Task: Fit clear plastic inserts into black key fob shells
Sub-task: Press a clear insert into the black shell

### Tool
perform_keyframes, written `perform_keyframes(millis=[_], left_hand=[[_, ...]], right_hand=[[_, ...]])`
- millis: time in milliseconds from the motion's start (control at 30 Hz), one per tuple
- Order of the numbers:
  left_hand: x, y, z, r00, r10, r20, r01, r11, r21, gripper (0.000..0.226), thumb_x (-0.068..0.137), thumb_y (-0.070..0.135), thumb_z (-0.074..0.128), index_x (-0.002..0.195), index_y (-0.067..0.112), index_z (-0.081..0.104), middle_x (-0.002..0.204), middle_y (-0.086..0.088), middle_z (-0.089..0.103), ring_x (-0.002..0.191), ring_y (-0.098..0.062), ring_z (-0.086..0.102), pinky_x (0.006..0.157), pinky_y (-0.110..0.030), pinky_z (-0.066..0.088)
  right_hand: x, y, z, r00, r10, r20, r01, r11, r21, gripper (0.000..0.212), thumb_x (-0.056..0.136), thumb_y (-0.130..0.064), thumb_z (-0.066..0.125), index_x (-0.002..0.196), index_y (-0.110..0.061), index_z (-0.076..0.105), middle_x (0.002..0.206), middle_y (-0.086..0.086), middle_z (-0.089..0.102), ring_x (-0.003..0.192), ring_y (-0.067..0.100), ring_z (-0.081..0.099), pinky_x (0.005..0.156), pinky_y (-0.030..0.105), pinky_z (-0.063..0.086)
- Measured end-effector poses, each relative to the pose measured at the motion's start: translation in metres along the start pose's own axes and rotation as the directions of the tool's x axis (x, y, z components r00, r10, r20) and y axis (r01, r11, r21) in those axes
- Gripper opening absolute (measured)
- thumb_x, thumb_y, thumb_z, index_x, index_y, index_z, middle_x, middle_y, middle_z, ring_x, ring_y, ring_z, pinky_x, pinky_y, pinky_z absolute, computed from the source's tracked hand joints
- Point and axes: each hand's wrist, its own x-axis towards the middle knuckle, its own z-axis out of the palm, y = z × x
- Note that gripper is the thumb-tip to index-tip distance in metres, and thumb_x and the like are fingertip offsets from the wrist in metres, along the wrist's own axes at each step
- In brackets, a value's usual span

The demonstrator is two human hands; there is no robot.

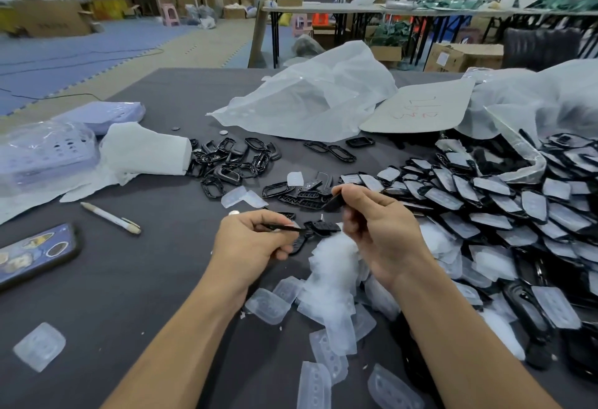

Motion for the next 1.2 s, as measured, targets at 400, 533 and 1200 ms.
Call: perform_keyframes(millis=[400,533,1200], left_hand=[[0.002,0.005,-0.002,0.986,-0.051,0.159,0.094,0.957,-0.276,0.016,0.089,0.005,0.073,0.098,0.012,0.084,0.105,-0.012,0.08,0.1,-0.023,0.078,0.071,-0.028,0.062],[0.001,0.006,0.0,0.984,-0.042,0.174,0.089,0.959,-0.271,0.029,0.073,0.031,0.079,0.097,0.015,0.084,0.105,-0.01,0.081,0.101,-0.022,0.078,0.068,-0.026,0.062],[0.007,0.003,0.007,0.983,0.056,0.177,-0.001,0.955,-0.297,0.04,0.101,-0.01,0.048,0.116,0.016,0.074,0.093,0.001,0.079,0.087,-0.011,0.076,0.085,-0.026,0.061]], right_hand=[[0.002,0.012,0.007,0.991,0.134,0.028,-0.137,0.98,0.148,0.024,0.104,-0.01,0.054,0.089,0.001,0.07,0.075,0.012,0.075,0.054,0.014,0.068,0.044,0.019,0.049],[0.001,0.011,0.007,0.99,0.138,0.028,-0.141,0.981,0.136,0.027,0.104,-0.011,0.054,0.086,-0.001,0.071,0.074,0.01,0.076,0.055,0.012,0.07,0.045,0.019,0.052],[-0.004,0.012,0.006,0.991,-0.089,0.102,0.114,0.955,-0.275,0.038,0.086,0.016,0.063,0.083,-0.016,0.084,0.071,0.015,0.073,0.056,0.016,0.061,0.052,0.019,0.047]])
